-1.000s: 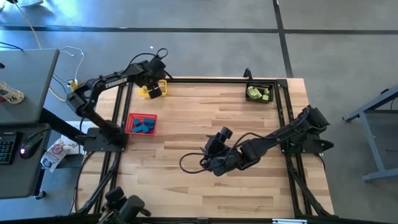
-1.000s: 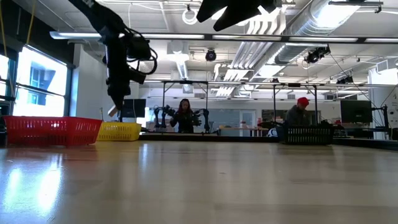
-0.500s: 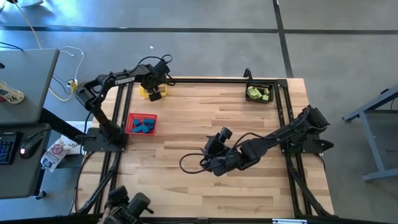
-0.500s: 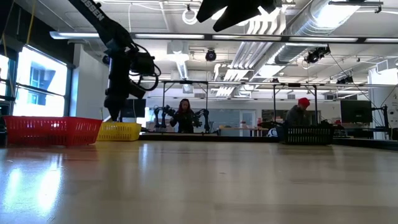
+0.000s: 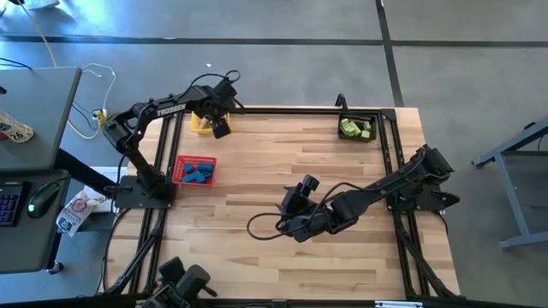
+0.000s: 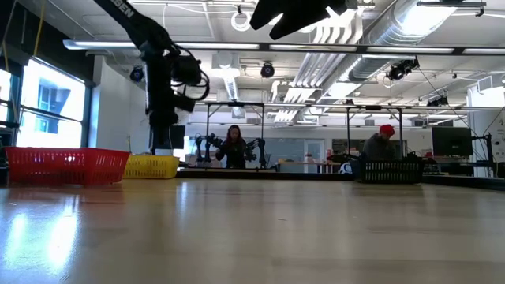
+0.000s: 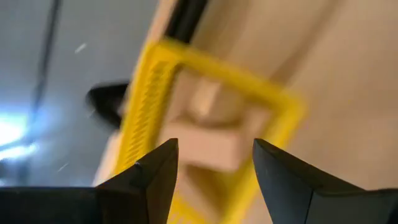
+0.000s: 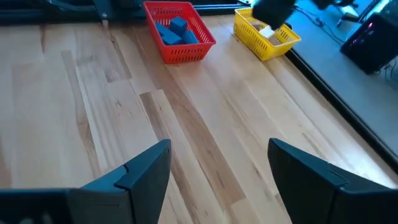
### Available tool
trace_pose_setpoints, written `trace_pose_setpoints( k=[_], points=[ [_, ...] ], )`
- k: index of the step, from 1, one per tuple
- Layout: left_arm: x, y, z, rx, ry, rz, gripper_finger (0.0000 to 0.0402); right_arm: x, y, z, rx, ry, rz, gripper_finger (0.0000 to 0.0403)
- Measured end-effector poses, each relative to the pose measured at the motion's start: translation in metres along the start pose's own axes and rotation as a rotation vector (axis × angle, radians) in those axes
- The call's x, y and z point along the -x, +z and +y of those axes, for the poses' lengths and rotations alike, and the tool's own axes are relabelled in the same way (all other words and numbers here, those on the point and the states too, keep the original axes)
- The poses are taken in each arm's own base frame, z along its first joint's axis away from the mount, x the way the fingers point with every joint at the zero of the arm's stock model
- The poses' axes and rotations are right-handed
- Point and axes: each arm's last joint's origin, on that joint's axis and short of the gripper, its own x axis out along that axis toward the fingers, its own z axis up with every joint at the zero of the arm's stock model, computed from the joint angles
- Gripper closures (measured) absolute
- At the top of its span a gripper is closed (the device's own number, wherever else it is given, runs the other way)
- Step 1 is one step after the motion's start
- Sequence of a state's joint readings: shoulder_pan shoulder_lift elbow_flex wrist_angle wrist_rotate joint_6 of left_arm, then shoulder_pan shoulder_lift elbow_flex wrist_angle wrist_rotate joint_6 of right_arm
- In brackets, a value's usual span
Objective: Sort & place blocks by color
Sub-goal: Return to Home Position
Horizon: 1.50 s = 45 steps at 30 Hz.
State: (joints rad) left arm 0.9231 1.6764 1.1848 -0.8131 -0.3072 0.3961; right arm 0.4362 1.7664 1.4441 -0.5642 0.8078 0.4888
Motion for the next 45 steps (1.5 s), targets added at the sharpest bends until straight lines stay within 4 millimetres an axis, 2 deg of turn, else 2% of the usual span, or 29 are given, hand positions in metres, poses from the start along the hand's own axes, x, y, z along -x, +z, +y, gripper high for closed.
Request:
trace_pose_setpoints(
  k=[5,10,16,20,25,31,38,42,45],
  points=[
    [0.03,0.007,-0.007,0.015,-0.263,-0.213,0.0209,0.0,0.001,-0.001,0.082,-0.002,0.0,0.0149],
    [0.065,0.005,-0.018,-0.016,-0.503,-0.422,0.0211,0.003,0.011,-0.017,0.065,-0.017,-0.015,0.0149],
    [0.11,-0.003,-0.035,-0.059,-0.543,-0.613,0.0212,0.003,0.027,-0.042,0.06,0.027,-0.008,0.0149],
    [0.128,-0.015,-0.056,-0.1,-0.559,-0.765,0.0212,0.0,0.038,-0.062,0.068,0.027,-0.012,0.0149],
    [0.134,-0.042,-0.079,-0.137,-0.588,-0.876,0.0212,-0.002,0.05,-0.091,0.067,0.015,-0.021,0.0149],
    [0.133,-0.079,-0.096,-0.093,-0.629,-0.983,0.0212,0.006,0.066,-0.13,0.052,0.029,-0.06,0.0149],
    [0.128,-0.118,-0.107,0.016,-0.522,-1.06,0.0212,0.024,0.083,-0.173,0.025,0.038,-0.164,0.0149],
    [0.125,-0.137,-0.113,0.017,-0.56,-1.092,0.0212,0.036,0.083,-0.189,0.023,0.031,-0.183,0.0149],
    [0.123,-0.151,-0.118,0.007,-0.595,-1.122,0.0212,0.043,0.07,-0.195,0.028,0.024,-0.159,0.0149]
  ],
)
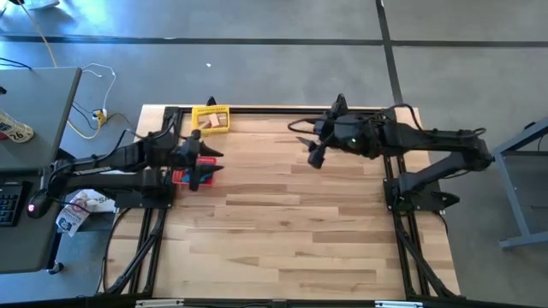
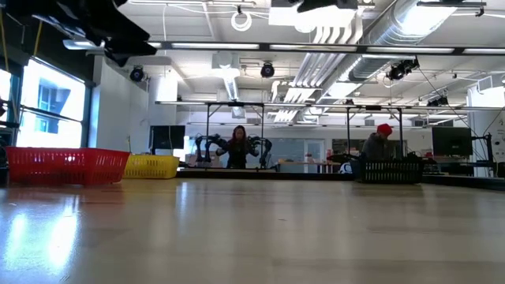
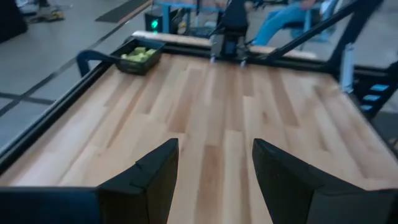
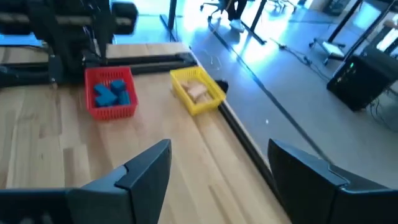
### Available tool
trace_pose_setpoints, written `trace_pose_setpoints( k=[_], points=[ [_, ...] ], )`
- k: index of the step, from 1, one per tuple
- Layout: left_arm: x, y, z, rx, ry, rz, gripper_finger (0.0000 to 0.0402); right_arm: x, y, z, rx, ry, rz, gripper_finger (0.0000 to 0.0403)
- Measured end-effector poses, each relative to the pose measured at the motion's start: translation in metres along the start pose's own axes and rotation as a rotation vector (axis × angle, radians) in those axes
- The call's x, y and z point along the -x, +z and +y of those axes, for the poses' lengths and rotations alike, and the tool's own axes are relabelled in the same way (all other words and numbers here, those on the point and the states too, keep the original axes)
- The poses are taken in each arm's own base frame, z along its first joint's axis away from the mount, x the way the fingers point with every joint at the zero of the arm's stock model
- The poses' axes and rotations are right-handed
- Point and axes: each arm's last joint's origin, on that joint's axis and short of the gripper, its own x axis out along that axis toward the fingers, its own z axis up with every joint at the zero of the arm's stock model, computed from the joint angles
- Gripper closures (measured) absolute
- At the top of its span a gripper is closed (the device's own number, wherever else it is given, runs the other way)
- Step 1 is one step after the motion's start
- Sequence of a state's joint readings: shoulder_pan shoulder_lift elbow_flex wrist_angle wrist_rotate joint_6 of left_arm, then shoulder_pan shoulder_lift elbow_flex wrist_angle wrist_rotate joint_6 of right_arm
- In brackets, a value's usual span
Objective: Sort & place blocks by color
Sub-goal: Return to Home Position
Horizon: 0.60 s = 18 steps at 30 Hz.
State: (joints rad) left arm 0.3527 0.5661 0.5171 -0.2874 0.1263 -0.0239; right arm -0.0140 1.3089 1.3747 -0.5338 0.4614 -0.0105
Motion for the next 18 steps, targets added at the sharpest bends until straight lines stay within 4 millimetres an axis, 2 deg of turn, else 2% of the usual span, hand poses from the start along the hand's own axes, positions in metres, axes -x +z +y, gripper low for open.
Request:
trace_pose_setpoints(
  k=[11,18],
  points=[
    [0.024,-0.035,-0.011,0.037,-0.012,-0.147,0.0212,0.023,-0.092,-0.008,-0.197,0.005,-0.024,0.0149],
    [0.031,-0.053,-0.013,0.031,-0.051,-0.209,0.0212,0.032,-0.139,-0.012,-0.25,0.042,-0.122,0.0149]
  ],
)
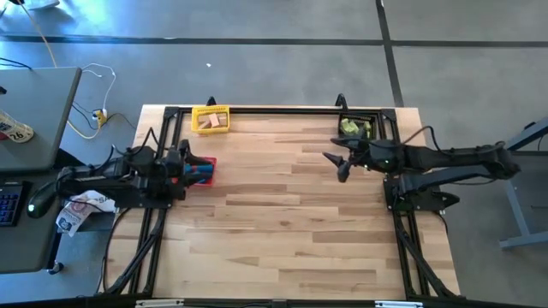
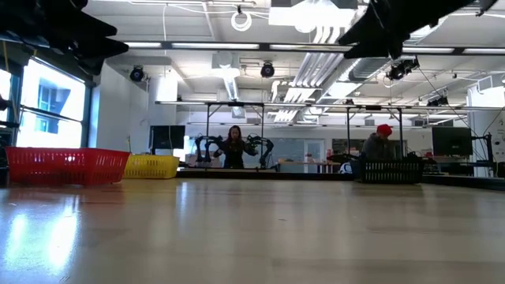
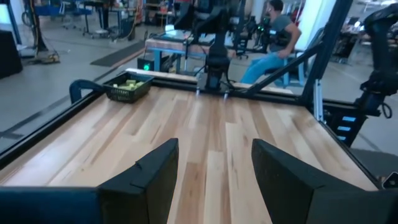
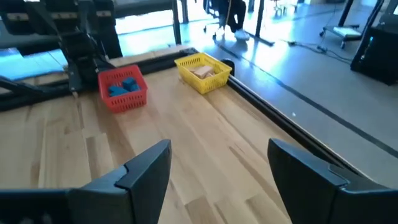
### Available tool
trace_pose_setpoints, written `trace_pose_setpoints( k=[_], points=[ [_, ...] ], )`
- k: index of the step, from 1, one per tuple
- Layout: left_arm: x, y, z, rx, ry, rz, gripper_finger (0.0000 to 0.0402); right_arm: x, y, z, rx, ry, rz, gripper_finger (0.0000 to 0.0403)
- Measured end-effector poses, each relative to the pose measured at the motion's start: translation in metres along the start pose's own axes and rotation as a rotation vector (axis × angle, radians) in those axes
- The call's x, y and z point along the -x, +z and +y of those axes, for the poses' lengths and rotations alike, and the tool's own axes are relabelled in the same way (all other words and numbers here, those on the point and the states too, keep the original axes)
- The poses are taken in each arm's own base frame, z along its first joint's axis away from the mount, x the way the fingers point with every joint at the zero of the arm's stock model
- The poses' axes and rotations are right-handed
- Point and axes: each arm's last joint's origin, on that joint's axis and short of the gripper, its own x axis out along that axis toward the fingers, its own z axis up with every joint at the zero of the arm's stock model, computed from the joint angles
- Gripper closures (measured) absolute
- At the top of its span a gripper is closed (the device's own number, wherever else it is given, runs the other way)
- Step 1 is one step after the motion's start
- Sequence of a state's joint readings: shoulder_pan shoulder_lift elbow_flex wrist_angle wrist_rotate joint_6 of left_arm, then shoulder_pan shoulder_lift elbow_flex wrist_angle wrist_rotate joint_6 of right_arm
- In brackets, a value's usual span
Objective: Sort & place blocks by color
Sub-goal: Return to Home Position
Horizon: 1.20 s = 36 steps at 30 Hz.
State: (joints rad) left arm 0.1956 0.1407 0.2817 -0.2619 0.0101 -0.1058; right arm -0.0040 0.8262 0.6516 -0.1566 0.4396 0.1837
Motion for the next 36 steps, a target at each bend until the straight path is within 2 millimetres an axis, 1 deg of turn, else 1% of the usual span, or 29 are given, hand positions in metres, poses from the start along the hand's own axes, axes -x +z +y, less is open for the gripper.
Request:
trace_pose_setpoints(
  k=[4,10,17,19,25,31,35,36],
  points=[
    [0.004,-0.007,0.0,-0.002,-0.014,-0.033,0.0212,0.007,-0.023,-0.008,-0.025,0.013,-0.052,0.0149],
    [0.008,-0.014,0.001,-0.006,-0.016,-0.058,0.0212,0.017,-0.05,-0.016,-0.046,0.08,-0.109,0.0149],
    [0.002,-0.028,0.002,-0.013,-0.01,-0.004,0.0212,0.029,-0.07,-0.025,-0.097,0.102,-0.156,0.0149],
    [0.002,-0.029,0.002,-0.023,-0.01,-0.003,0.0212,0.031,-0.074,-0.027,-0.109,0.106,-0.175,0.0149],
    [0.001,-0.032,0.003,-0.062,-0.007,0.004,0.0212,0.032,-0.093,-0.031,-0.154,0.123,-0.256,0.0149],
    [0.001,-0.032,0.005,-0.119,0.08,0.001,0.0212,0.029,-0.112,-0.032,-0.204,0.138,-0.305,0.0149],
    [0.001,-0.032,0.006,-0.137,0.095,0.002,0.0212,0.026,-0.122,-0.033,-0.226,0.144,-0.323,0.0149],
    [0.001,-0.032,0.006,-0.138,0.096,0.005,0.0212,0.026,-0.122,-0.033,-0.227,0.143,-0.324,0.0149]
  ],
)
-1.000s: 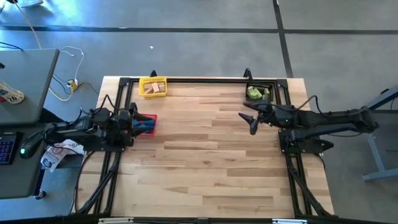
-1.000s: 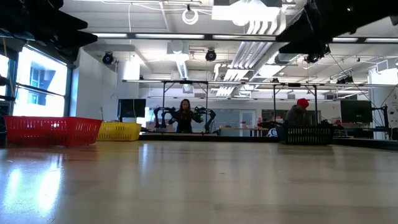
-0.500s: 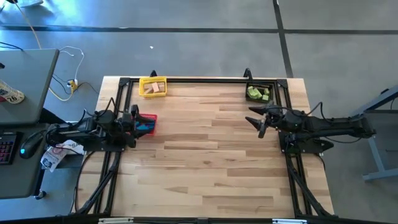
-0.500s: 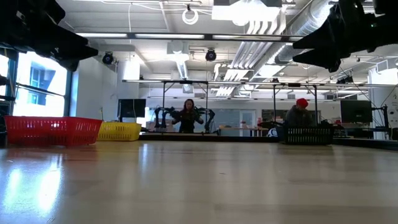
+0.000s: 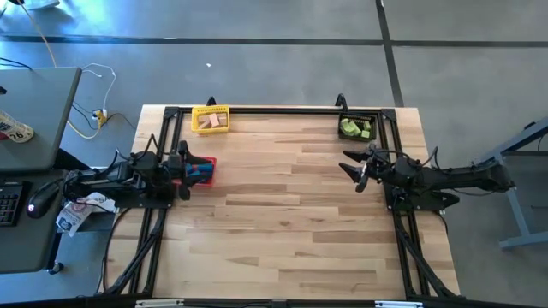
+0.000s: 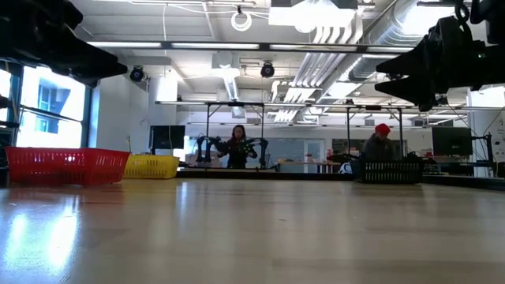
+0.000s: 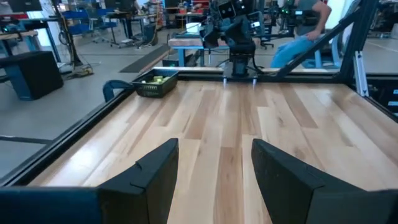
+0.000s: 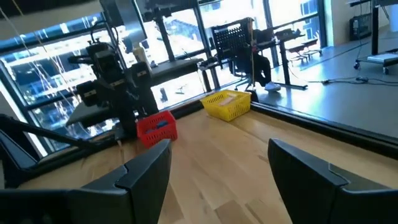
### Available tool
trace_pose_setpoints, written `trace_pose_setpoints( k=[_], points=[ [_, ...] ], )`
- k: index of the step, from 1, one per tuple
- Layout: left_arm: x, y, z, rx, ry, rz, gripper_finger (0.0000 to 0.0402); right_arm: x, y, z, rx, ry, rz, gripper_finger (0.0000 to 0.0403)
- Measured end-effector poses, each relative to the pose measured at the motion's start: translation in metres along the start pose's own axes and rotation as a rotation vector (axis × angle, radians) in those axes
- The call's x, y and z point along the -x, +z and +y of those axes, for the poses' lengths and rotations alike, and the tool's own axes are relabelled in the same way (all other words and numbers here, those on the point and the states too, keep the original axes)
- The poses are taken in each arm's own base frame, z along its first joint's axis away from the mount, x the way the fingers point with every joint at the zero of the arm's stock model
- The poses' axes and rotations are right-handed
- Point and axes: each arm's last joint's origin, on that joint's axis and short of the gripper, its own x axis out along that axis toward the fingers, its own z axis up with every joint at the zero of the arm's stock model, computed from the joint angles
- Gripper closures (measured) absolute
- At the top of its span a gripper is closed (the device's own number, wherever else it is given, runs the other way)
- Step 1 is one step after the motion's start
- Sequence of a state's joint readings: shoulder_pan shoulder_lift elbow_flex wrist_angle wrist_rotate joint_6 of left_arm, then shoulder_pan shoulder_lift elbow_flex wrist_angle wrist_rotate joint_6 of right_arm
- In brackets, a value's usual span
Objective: Sort & place blocks by color
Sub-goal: Return to Home Position
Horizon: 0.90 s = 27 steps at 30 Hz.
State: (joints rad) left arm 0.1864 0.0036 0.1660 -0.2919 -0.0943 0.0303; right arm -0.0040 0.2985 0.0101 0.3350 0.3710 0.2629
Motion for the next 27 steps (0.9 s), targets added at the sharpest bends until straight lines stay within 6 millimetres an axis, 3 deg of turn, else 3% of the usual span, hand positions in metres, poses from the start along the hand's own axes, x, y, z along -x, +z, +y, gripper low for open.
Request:
trace_pose_setpoints(
  k=[8,18,27],
  points=[
    [0.0,-0.001,0.0,0.0,-0.001,0.007,0.0212,0.0,-0.003,-0.001,-0.005,-0.012,0.032,0.0149],
    [0.0,0.0,0.0,0.0,-0.004,0.004,0.0212,0.003,-0.024,-0.008,-0.105,-0.105,0.232,0.0149],
    [0.0,0.0,0.0,0.0,-0.004,0.003,0.0212,0.003,-0.025,-0.008,-0.042,-0.1,0.245,0.0149]
  ],
)
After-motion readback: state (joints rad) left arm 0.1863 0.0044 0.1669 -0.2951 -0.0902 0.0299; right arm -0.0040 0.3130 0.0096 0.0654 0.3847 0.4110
